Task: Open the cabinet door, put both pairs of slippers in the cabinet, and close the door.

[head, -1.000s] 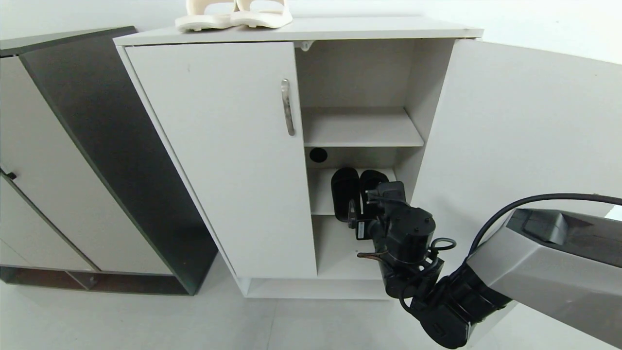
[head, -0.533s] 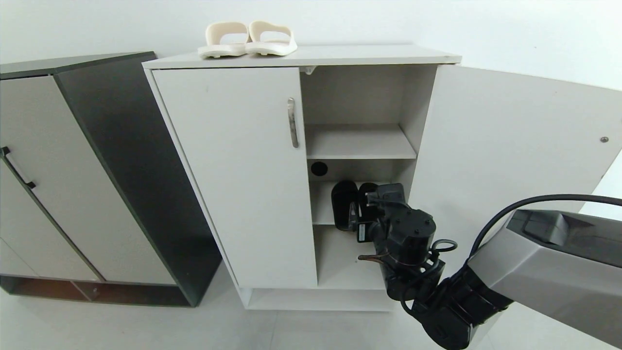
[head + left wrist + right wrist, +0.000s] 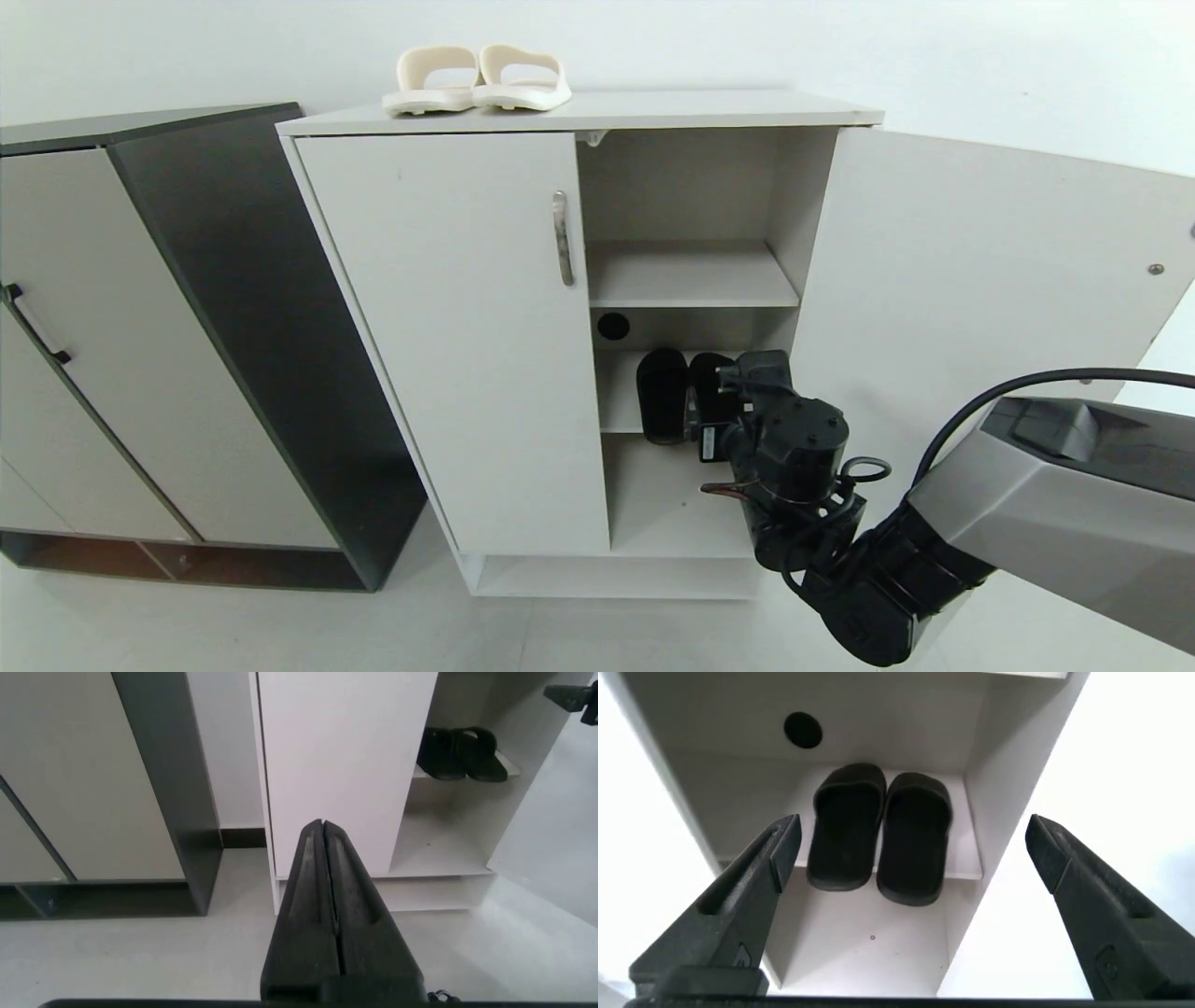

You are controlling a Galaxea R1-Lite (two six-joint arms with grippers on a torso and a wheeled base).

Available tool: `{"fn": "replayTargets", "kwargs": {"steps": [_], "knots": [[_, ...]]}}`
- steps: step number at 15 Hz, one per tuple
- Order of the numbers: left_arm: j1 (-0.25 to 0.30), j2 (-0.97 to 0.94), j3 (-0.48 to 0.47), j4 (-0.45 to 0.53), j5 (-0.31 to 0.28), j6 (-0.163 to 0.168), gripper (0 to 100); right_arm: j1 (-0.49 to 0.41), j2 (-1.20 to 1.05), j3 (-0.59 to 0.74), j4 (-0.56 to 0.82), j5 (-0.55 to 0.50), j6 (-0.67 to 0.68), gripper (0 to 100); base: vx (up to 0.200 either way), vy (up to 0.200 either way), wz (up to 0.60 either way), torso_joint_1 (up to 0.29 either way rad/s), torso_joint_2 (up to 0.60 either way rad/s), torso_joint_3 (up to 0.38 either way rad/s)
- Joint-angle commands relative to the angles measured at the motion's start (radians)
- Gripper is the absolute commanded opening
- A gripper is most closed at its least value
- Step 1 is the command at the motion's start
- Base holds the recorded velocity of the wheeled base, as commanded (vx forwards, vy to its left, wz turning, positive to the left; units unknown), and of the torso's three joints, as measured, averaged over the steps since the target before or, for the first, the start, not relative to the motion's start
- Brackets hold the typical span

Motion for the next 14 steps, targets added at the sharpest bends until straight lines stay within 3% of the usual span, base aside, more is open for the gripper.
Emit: {"fn": "replayTargets", "kwargs": {"steps": [1, 2, 14], "knots": [[-0.001, 0.002, 0.0, 0.0, -0.002, 0.001, 0, 0.001, -0.007, 0.008, -0.002, 0.002, 0.0, 100, 0.0, 0.0, 0.0, 0.0, 0.0, 0.0], [-0.001, 0.002, 0.0, 0.0, -0.002, 0.001, 0, 0.001, -0.007, 0.006, -0.004, 0.003, 0.0, 100, 0.0, 0.0, 0.0, 0.0, 0.0, 0.0], [-0.001, 0.002, 0.0, 0.0, -0.002, 0.001, 0, 0.001, -0.025, 0.022, -0.004, 0.006, 0.003, 100, 0.0, 0.2, 0.0, 0.004, 0.0, 0.004]]}}
